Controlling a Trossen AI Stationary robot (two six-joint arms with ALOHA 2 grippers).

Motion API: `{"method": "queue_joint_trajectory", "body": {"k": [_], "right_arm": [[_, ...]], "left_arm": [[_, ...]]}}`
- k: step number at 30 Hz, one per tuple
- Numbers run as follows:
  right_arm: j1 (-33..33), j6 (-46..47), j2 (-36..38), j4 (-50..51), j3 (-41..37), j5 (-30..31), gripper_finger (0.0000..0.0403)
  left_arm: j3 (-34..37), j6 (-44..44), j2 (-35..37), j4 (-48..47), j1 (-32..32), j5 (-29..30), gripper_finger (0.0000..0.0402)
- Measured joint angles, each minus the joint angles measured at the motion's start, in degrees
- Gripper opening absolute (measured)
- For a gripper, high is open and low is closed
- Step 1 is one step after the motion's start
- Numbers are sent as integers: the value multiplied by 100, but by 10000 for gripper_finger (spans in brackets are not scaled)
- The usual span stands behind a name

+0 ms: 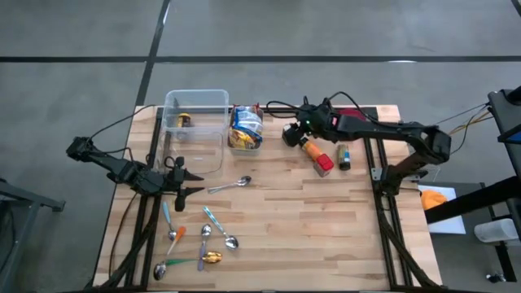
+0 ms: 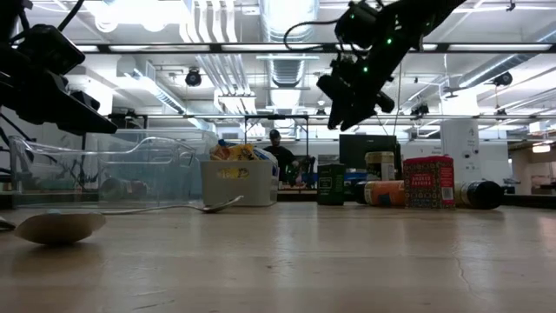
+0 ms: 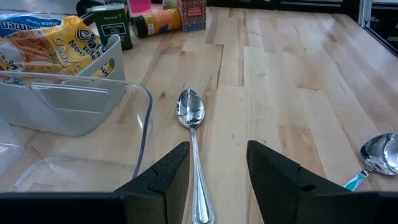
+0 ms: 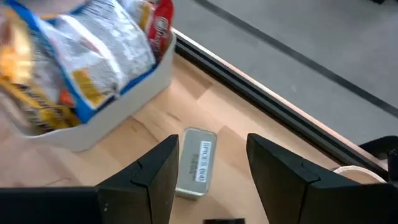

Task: Pick & Place Food Item
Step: Put the black seasoning can into the white bin

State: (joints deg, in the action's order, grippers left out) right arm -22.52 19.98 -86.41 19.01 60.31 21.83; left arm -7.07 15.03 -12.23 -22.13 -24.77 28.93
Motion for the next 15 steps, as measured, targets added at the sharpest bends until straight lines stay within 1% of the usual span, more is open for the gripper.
{"method": "queue_joint_trajectory", "body": {"k": [2, 4, 8, 11, 15], "right_arm": [[-67, -32, -117, -35, 0, 11, 188], [-125, -30, -239, -34, 30, 12, 204], [-219, 134, -439, -48, 128, -17, 262], [-308, 238, -580, -57, 205, -163, 305], [-387, 237, -838, -78, 331, -241, 342]], "left_arm": [[1, 1, 0, -2, 1, 0, 163], [0, 1, 0, -1, 1, 0, 163], [0, 2, 0, -2, -1, 0, 163], [0, 1, 0, -2, 1, 0, 163], [0, 0, 0, -2, 1, 0, 163]]}}
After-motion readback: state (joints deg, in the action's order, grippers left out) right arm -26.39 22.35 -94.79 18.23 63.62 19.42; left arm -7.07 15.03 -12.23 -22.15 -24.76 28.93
